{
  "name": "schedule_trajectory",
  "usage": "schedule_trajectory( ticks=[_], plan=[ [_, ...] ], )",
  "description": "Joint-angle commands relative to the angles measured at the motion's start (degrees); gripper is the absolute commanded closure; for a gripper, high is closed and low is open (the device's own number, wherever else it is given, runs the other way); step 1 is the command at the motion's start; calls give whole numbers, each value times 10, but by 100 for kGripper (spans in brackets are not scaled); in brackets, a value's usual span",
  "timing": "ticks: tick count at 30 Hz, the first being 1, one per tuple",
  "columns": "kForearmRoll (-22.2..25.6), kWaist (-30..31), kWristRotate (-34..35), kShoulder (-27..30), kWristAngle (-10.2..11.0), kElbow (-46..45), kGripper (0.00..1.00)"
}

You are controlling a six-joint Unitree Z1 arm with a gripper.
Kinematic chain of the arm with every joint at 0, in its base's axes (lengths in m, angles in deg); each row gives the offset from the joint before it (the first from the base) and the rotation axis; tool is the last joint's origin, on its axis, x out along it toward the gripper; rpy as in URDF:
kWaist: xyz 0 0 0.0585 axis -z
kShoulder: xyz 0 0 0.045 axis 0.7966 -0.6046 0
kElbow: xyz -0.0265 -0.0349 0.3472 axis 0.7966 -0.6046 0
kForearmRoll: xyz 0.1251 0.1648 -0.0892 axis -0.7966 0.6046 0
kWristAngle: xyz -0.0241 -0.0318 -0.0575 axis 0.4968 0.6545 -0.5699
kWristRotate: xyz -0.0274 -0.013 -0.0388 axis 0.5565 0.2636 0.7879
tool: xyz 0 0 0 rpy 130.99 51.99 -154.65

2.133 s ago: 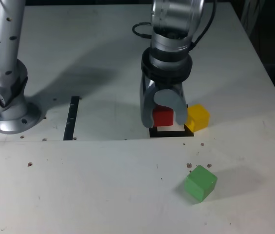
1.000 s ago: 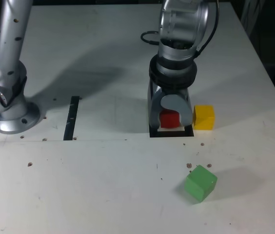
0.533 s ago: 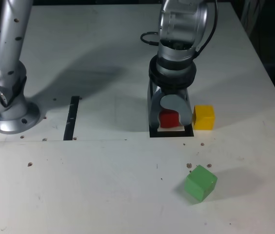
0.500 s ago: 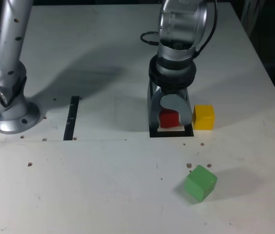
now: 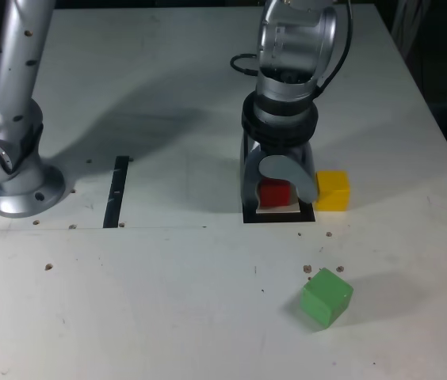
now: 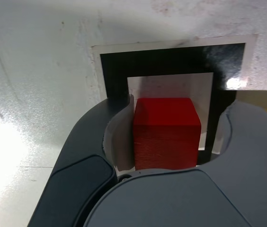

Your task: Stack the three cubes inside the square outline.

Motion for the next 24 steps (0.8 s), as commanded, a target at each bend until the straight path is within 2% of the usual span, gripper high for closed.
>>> schedule_trajectory(
  ticks=[1,5,9,14,19,24],
  plan=[
    [-1,-1,-1,10,0,-2,18],
    [17,-1,7,36,2,-6,12],
    [61,-1,19,74,8,2,9],
    [128,1,25,107,29,51,8],
    [166,3,8,90,50,147,8],
    [185,4,-6,54,58,213,8]
  ],
)
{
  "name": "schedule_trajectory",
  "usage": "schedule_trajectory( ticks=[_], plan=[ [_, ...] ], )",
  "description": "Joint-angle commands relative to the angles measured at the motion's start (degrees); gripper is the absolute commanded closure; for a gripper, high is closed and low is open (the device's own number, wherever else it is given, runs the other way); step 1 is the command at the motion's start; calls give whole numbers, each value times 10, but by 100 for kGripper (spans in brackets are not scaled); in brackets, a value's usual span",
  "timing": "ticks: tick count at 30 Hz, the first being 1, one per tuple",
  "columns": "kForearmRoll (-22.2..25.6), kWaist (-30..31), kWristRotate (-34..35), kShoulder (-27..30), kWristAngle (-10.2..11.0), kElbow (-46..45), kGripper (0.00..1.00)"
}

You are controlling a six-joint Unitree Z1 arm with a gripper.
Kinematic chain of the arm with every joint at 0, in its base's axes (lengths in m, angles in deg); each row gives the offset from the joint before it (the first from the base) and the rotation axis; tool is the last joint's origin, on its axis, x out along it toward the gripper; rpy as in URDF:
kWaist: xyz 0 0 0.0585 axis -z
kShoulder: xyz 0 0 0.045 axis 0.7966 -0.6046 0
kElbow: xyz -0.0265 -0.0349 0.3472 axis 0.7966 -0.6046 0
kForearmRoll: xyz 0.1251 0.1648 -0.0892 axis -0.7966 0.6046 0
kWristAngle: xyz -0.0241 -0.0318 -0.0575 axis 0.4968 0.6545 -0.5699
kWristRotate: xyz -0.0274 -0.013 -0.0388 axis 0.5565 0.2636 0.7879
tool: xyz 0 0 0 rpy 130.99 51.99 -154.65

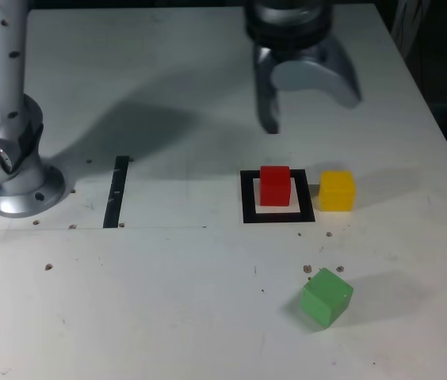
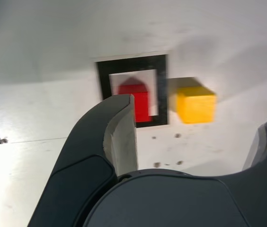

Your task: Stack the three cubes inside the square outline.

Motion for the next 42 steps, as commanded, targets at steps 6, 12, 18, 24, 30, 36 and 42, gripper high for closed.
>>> schedule_trajectory(
  ticks=[6,12,18,24,30,36,42],
  plan=[
    [3,9,-2,-50,2,37,8],
    [3,12,-6,-95,-2,50,8],
    [1,12,-10,-122,-5,54,8],
    [-1,17,-11,-149,-6,72,10],
    [1,18,-11,-168,-8,77,11],
    [2,17,-11,-182,-11,78,13],
    [2,15,-14,-192,-24,80,21]
  ],
)
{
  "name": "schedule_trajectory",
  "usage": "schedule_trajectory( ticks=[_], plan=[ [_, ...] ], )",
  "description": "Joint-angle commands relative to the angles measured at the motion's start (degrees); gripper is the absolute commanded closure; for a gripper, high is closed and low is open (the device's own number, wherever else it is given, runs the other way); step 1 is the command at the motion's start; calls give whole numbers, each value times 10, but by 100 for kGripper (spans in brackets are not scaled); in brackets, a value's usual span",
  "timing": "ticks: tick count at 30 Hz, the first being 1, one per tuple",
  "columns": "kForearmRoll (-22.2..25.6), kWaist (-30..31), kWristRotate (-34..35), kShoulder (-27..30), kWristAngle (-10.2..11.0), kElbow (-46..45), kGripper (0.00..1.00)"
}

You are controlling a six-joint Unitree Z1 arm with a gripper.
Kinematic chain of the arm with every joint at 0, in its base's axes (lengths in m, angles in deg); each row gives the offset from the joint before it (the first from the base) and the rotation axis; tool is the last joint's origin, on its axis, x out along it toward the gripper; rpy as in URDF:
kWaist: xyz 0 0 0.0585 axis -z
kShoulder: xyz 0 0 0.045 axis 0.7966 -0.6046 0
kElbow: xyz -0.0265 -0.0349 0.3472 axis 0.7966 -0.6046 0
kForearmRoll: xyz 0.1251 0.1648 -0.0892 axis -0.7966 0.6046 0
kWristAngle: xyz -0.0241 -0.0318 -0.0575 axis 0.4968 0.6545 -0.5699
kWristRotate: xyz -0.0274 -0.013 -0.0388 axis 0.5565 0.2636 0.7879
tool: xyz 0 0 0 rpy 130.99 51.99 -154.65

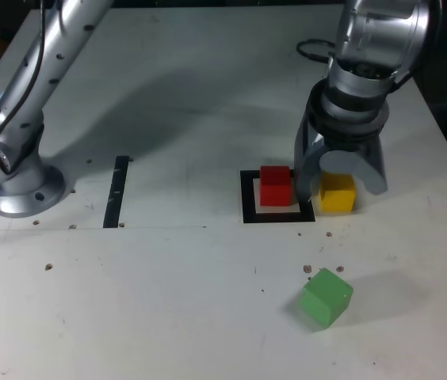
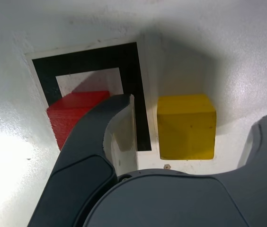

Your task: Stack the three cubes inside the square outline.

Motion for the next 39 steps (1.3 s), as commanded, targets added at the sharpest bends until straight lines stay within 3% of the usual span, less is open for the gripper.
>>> schedule_trajectory(
  ticks=[1,10,31,39],
  plan=[
    [1,-1,-2,-7,-6,4,25],
    [-1,-2,-3,-15,-13,12,49],
    [-8,-2,-6,-29,-6,28,70],
    [24,0,-6,13,7,38,71]
  ],
)
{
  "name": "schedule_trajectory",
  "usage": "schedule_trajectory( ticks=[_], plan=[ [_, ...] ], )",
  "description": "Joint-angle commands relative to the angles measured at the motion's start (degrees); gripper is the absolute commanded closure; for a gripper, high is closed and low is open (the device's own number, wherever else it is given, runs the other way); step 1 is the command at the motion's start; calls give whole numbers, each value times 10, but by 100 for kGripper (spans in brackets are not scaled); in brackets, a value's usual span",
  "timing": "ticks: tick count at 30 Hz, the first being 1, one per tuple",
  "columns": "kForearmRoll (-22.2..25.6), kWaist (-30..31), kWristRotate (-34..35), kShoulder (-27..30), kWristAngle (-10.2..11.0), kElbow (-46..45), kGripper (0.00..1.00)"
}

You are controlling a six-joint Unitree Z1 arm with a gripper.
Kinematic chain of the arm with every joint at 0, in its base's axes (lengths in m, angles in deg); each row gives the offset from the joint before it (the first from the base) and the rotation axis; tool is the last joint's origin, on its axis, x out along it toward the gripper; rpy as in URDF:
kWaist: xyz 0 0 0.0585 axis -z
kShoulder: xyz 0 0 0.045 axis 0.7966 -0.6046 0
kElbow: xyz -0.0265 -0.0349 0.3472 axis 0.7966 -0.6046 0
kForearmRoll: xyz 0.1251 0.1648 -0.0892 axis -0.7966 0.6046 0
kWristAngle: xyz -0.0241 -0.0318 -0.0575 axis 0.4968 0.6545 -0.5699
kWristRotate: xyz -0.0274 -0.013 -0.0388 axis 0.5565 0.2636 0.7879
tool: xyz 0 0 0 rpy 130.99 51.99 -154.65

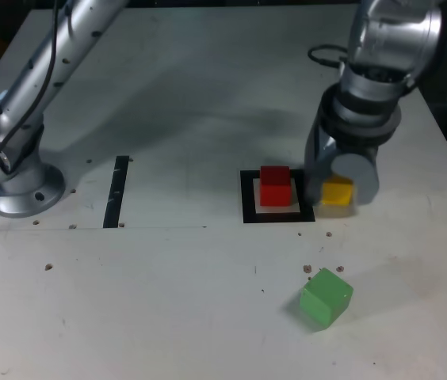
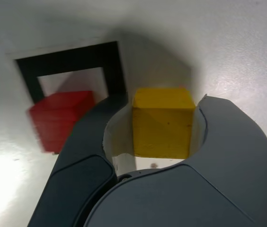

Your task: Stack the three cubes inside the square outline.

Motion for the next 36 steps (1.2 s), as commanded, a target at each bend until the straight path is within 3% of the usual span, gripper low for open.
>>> schedule_trajectory(
  ticks=[1,7,13,21,36],
  plan=[
    [16,3,-1,28,5,5,71],
    [64,13,-1,92,17,2,71],
    [93,20,-4,133,15,-38,70],
    [55,33,29,145,6,-125,68],
    [26,33,32,140,0,-149,71]
  ],
)
